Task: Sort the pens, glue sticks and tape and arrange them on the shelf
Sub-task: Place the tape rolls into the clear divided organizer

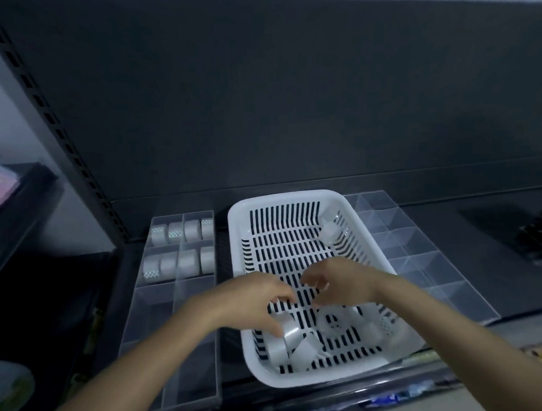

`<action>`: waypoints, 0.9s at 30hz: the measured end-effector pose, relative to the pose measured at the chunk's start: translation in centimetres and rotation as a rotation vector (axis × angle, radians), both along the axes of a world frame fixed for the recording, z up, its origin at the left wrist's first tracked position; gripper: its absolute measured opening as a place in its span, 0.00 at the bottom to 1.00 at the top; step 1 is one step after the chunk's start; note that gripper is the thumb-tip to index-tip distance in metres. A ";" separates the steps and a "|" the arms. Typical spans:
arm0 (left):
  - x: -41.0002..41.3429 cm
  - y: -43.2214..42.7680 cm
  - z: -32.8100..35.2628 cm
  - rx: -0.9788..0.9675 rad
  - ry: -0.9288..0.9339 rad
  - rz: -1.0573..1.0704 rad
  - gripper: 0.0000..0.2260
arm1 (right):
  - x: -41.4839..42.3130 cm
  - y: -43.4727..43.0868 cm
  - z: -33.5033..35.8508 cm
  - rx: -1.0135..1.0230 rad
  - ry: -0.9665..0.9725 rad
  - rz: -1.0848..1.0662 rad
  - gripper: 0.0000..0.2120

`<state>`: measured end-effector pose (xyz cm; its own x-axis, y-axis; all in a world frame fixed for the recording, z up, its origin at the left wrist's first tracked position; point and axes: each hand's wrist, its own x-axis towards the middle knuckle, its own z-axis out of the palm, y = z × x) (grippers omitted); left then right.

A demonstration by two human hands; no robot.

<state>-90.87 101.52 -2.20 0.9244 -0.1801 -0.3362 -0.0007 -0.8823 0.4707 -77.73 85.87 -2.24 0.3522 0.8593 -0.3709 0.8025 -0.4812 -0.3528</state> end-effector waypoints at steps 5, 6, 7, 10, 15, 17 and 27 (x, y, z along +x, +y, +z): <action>1.5 -0.5 -0.3 -0.006 0.056 -0.068 0.14 | -0.5 -1.6 -0.5 -0.196 0.062 0.095 0.32; 1.7 -0.5 -0.3 -0.003 0.064 -0.068 0.14 | -0.8 -1.9 -0.7 -0.249 -0.005 0.157 0.34; 1.8 -0.4 -0.2 0.006 0.084 -0.070 0.15 | -1.0 -2.1 -1.0 -0.292 -0.076 0.204 0.35; 1.9 -0.1 0.3 0.062 0.220 -0.107 0.26 | -0.6 -2.6 -2.4 -0.192 -0.166 0.203 0.23; 2.2 -0.8 -0.1 0.183 0.360 -0.217 0.31 | 1.4 -1.8 -3.6 0.048 -0.204 0.064 0.08; 2.6 -1.0 -0.6 0.187 0.339 -0.208 0.27 | 1.7 -1.3 -3.7 0.077 -0.209 0.042 0.12; 5.1 -0.1 -2.3 0.080 0.018 0.159 0.12 | 1.8 -1.9 -3.9 0.157 -0.169 0.009 0.14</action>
